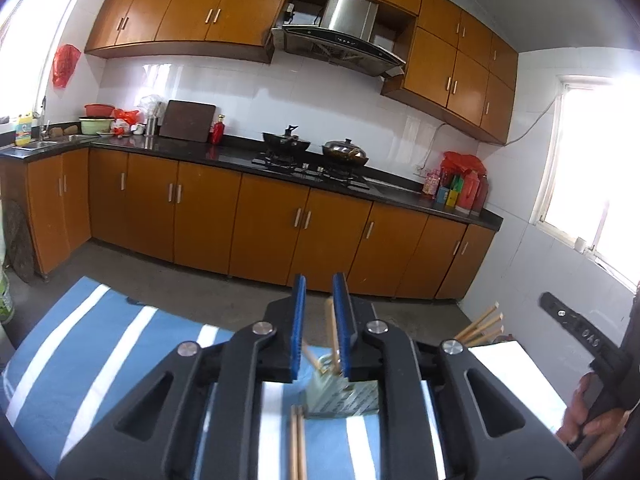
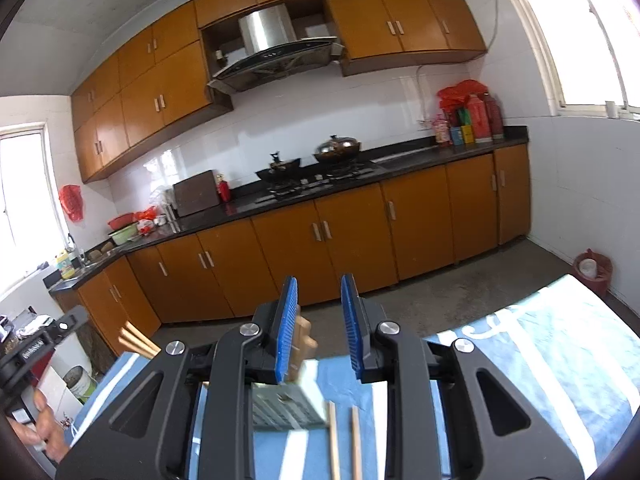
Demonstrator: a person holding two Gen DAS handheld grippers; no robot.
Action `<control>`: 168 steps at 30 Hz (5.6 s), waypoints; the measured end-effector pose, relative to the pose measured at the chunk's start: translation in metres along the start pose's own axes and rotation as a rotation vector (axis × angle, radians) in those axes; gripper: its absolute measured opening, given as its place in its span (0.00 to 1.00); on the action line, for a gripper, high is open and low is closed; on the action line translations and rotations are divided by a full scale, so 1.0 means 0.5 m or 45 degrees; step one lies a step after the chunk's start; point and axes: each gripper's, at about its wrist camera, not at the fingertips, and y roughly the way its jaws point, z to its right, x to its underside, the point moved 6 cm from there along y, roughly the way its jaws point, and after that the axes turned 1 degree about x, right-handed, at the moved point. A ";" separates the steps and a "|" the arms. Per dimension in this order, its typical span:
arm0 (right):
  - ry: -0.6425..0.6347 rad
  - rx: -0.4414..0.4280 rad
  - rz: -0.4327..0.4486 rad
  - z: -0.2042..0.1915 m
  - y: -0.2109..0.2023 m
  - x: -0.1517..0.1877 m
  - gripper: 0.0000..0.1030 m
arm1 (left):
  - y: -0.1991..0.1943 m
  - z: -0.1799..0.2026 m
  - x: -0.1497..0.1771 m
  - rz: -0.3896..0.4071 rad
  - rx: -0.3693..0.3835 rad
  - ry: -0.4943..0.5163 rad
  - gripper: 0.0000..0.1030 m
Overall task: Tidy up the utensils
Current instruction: 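Move both open grippers back down to the chopsticks on the table, then grasp a chopstick with the right gripper while the left gripper grasps another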
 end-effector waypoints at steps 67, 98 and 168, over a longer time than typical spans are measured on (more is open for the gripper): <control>-0.154 0.243 -0.727 0.133 0.116 0.479 0.08 | 0.124 -0.117 0.502 -0.757 -0.167 0.155 0.08; -0.254 0.273 -0.689 0.112 0.150 0.475 0.08 | 0.152 -0.183 0.473 -0.693 -0.212 0.145 0.10; -0.131 0.181 -0.554 0.119 0.073 0.402 0.07 | 0.085 -0.187 0.448 -0.638 -0.212 0.035 0.08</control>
